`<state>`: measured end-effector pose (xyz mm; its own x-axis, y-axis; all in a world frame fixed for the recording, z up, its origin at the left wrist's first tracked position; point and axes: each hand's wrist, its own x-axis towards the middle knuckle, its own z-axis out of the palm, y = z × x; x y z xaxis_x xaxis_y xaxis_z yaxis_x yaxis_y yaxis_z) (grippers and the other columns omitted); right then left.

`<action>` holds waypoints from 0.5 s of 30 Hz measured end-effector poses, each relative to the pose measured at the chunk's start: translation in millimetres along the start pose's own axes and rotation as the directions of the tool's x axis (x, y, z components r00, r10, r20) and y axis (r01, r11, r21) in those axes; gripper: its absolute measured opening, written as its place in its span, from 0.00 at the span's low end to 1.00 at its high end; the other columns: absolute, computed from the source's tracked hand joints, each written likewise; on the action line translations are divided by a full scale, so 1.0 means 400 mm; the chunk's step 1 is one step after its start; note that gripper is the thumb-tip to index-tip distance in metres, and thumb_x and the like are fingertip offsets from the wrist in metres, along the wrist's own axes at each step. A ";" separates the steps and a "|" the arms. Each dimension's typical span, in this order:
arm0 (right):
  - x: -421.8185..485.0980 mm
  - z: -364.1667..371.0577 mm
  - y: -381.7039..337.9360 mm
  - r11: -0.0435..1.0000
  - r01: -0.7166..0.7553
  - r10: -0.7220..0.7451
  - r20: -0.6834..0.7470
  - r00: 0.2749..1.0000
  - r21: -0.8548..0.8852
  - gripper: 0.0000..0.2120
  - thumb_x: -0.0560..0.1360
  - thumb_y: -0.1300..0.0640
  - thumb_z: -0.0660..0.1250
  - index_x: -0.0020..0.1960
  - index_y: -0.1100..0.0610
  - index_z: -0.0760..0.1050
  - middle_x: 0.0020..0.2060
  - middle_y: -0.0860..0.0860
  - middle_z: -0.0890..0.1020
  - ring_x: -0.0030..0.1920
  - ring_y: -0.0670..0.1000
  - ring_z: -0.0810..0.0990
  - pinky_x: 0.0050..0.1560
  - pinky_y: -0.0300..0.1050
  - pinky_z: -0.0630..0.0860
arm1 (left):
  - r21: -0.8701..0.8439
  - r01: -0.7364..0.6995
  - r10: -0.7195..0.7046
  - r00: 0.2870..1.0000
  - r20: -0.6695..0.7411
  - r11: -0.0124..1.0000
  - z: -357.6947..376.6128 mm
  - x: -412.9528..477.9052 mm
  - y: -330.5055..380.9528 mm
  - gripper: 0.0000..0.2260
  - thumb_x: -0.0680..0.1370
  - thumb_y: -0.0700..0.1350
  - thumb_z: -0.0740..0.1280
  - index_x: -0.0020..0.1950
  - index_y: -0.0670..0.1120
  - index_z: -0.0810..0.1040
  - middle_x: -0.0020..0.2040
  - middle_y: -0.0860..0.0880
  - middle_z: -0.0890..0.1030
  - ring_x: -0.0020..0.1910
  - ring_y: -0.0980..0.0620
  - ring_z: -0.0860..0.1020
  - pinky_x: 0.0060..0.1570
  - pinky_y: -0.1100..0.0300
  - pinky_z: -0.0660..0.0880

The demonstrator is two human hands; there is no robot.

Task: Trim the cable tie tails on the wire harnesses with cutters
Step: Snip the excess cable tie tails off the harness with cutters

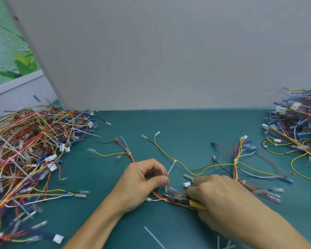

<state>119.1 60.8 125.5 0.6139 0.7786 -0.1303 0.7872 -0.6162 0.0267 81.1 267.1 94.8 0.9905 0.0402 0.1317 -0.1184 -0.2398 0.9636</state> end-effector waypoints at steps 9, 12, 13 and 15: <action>-0.017 -0.024 0.023 0.998 -0.040 0.036 0.093 0.995 0.043 0.05 0.71 0.58 0.58 0.43 0.49 0.63 0.46 0.49 0.73 0.49 0.57 0.75 0.33 0.48 0.63 | -0.358 -0.171 0.043 0.940 -0.338 0.918 -0.074 0.024 0.043 0.05 0.73 0.35 0.66 0.44 0.44 0.74 0.32 0.46 0.79 0.29 0.51 0.76 0.30 0.64 0.71; -0.032 -0.042 0.038 0.997 -0.060 0.049 0.173 0.984 0.059 0.05 0.68 0.57 0.59 0.39 0.51 0.62 0.37 0.48 0.68 0.43 0.57 0.73 0.36 0.48 0.67 | -0.390 -0.208 0.007 0.889 -0.458 0.897 -0.126 0.030 0.051 0.11 0.80 0.33 0.56 0.44 0.46 0.71 0.34 0.48 0.80 0.31 0.52 0.78 0.30 0.64 0.73; -0.036 -0.048 0.042 0.996 -0.063 0.050 0.197 0.979 0.065 0.06 0.68 0.57 0.59 0.37 0.51 0.62 0.35 0.48 0.67 0.42 0.57 0.72 0.35 0.47 0.67 | -0.372 -0.217 0.003 0.866 -0.500 0.903 -0.141 0.032 0.054 0.12 0.81 0.32 0.54 0.44 0.46 0.70 0.34 0.48 0.80 0.31 0.53 0.77 0.30 0.64 0.73; -0.041 -0.059 0.045 0.994 -0.068 0.048 0.228 0.972 0.084 0.07 0.67 0.56 0.60 0.34 0.52 0.62 0.34 0.48 0.67 0.42 0.57 0.73 0.36 0.47 0.70 | -0.286 -0.183 -0.015 0.819 -0.574 0.941 -0.164 0.038 0.049 0.13 0.81 0.32 0.53 0.44 0.47 0.69 0.34 0.49 0.76 0.28 0.56 0.71 0.30 0.63 0.70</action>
<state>124.7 39.5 151.7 0.6208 0.7007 -0.3516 0.7354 -0.6759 -0.0483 89.1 326.6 131.1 0.7726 0.5931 0.2267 -0.3126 0.0446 0.9488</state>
